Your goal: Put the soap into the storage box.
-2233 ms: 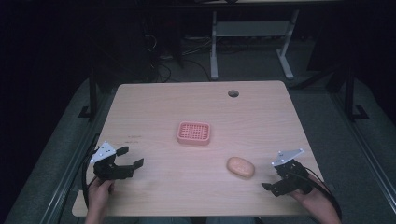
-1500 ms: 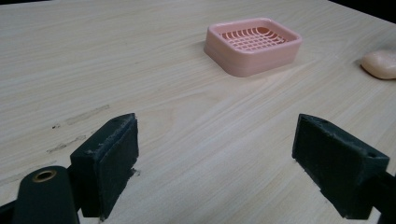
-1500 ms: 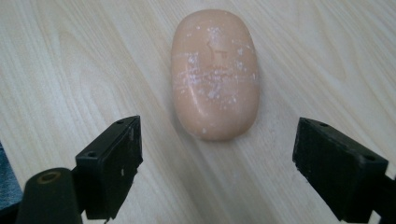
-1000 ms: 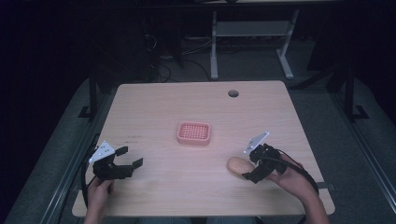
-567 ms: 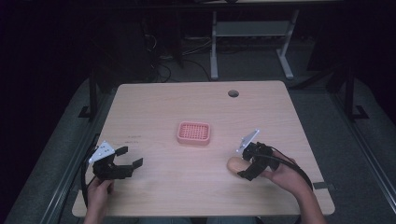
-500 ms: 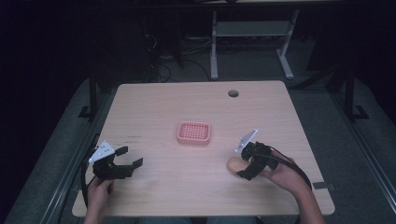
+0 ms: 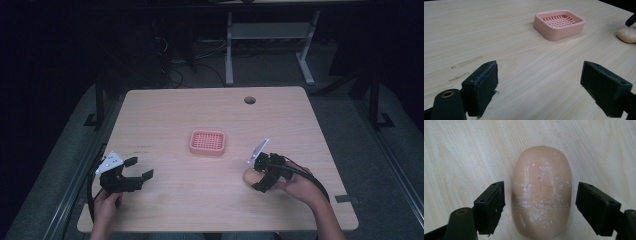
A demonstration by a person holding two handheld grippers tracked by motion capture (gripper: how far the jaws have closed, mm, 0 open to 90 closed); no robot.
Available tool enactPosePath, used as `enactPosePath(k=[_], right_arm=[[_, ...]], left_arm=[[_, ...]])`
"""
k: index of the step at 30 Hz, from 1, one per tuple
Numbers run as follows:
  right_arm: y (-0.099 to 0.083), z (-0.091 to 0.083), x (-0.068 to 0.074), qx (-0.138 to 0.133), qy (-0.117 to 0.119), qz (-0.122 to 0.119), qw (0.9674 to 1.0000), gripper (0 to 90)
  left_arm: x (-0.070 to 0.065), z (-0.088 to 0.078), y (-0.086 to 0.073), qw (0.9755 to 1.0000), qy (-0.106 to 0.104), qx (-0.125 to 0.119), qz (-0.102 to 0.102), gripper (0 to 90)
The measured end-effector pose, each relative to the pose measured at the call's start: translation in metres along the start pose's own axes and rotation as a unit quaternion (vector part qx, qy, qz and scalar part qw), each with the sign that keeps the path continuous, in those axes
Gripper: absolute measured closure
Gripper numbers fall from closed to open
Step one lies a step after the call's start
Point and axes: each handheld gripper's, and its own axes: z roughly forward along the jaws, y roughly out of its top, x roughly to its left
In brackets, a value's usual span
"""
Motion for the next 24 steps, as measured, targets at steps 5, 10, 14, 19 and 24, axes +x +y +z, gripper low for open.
enactPosePath(k=[5, 10, 14, 19, 24], right_arm=[[0.001, 0.005, -0.003, 0.012, 0.001, 0.001, 0.9999, 25.5], [0.002, 0.008, -0.003, 0.02, 0.0, 0.002, 0.9998, 26.5], [0.004, 0.01, -0.003, 0.024, 0.004, 0.001, 0.9997, 28.7], [0.004, 0.012, -0.003, 0.027, 0.006, -0.003, 0.9996, 30.6], [0.005, 0.012, -0.003, 0.028, 0.008, -0.002, 0.9996, 30.8]], left_arm=[[0.0, 0.0, 0.0, 1.0, 0.0, 0.001, 0.002, 14.3], [0.0, 0.0, 0.0, 1.0, 0.0, 0.001, 0.0, 14.3], [0.0, 0.0, 0.0, 1.0, 0.0, 0.0, 0.0, 14.3], [0.0, 0.0, 0.0, 1.0, -0.001, 0.0, 0.0, 14.2], [0.0, 0.0, 0.0, 1.0, -0.001, 0.0, 0.0, 14.3]])
